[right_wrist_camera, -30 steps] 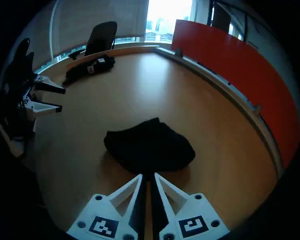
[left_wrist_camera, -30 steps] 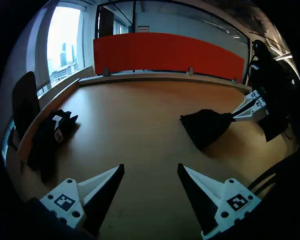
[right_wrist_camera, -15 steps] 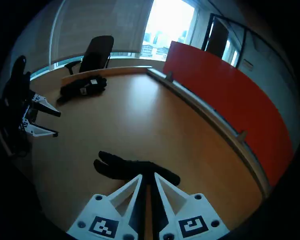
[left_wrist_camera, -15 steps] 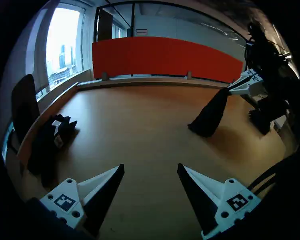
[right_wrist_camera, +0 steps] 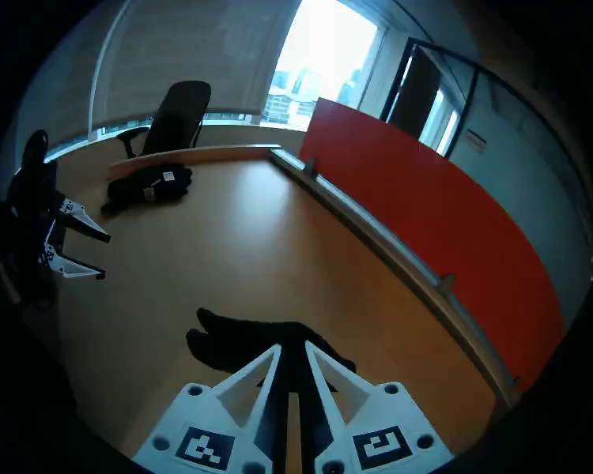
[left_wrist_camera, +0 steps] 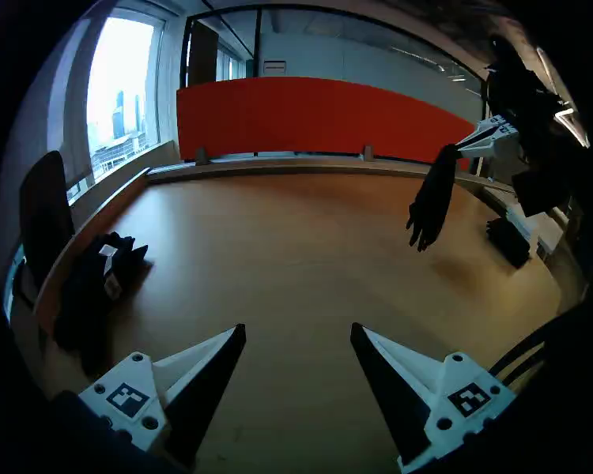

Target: Fold towel

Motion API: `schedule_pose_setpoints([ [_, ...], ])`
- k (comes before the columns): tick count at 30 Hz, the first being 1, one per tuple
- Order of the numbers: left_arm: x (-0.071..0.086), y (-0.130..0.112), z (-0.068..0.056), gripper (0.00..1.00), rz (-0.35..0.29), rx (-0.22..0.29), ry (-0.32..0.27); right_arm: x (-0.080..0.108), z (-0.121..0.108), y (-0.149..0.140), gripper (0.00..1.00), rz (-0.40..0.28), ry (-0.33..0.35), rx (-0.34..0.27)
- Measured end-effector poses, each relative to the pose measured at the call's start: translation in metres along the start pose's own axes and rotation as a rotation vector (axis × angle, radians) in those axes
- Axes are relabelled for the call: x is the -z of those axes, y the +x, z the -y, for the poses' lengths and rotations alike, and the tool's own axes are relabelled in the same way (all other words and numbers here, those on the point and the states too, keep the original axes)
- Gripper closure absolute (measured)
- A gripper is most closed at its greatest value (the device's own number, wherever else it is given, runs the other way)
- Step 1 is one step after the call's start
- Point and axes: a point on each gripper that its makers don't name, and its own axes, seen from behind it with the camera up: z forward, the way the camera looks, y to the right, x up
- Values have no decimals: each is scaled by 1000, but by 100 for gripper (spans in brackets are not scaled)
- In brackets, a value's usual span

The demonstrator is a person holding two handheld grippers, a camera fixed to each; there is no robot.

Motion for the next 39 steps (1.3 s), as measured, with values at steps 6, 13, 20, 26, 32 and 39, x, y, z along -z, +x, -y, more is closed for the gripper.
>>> schedule_pose_setpoints([
  [6,-1,4,-4,1,-6,-3,-7,15,-15,-6,95,3,-16,-14],
  [13,-2,6,-9,1,-4,-18,-19,30,-33,-16,95,2,-34,-47],
  [20,-3,8,-13,1,-4,-24,-24,48,-56,-26,95,8,-52,-49],
  [26,-3,8,-15,1,-1,-26,-22,63,-81,-40,95,31,-79,-45],
  [32,-3,6,-16,1,4,-26,-19,75,-103,-55,95,53,-107,-36],
  [39,-3,7,-15,1,9,-29,-13,84,-123,-69,95,73,-128,-41],
])
